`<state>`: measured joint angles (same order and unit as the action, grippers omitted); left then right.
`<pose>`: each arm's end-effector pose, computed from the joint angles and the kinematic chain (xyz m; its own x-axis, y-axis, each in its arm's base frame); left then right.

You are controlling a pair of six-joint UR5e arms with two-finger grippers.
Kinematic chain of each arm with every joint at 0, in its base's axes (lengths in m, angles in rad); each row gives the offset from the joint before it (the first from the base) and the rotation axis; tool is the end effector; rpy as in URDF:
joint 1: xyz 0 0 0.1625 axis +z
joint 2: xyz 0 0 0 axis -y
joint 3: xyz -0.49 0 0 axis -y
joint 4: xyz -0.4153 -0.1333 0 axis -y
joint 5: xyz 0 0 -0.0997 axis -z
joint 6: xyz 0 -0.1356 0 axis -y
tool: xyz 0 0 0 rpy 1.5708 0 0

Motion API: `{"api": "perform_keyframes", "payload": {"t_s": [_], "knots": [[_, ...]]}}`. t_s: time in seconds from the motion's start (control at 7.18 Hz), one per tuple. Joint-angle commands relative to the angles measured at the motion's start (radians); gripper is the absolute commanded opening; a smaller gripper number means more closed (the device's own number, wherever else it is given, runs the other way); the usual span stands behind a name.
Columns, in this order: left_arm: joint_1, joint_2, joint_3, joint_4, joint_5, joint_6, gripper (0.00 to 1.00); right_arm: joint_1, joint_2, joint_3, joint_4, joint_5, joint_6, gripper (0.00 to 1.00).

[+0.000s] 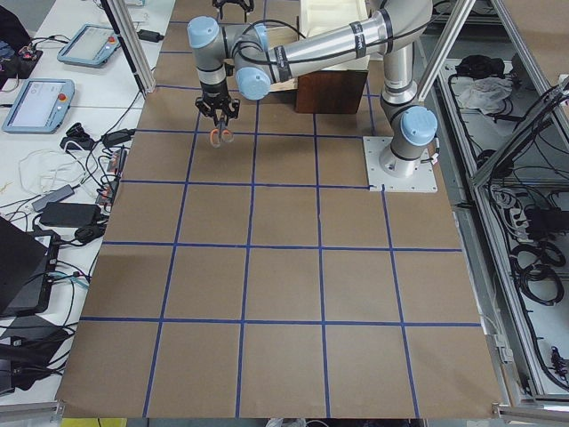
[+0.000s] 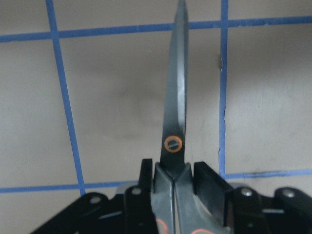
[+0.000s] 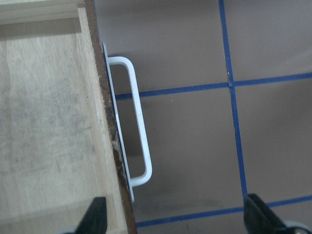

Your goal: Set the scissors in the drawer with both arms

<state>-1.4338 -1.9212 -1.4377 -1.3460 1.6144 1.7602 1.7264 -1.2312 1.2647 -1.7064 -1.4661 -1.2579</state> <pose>-0.0341 -0.6855 0.3985 0.0522 0.9986 0.0009 0.9977 -0.0522 0.0442 0.2528 -0.6600 0.4866 -0.1552 -0.9857 0.0650 -0.9807 0.1459 -0.1303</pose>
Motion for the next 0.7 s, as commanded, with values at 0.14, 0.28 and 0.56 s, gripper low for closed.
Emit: {"api": "perform_keyframes", "payload": {"t_s": [0.14, 0.28, 0.56], "knots": [[-0.164, 0.037, -0.001, -0.005, -0.004, -0.102, 0.0, -0.096, -0.108, 0.008, 0.094, -0.041, 0.305, 1.0], [-0.213, 0.047, -0.001, -0.005, -0.01, -0.154, 0.0, -0.1, -0.128, 0.01, 0.091, -0.068, 0.424, 1.0], [-0.304, 0.054, -0.003, -0.005, -0.007, -0.194, 0.0, -0.1, -0.149, 0.03, 0.093, -0.072, 0.643, 1.0]]}}
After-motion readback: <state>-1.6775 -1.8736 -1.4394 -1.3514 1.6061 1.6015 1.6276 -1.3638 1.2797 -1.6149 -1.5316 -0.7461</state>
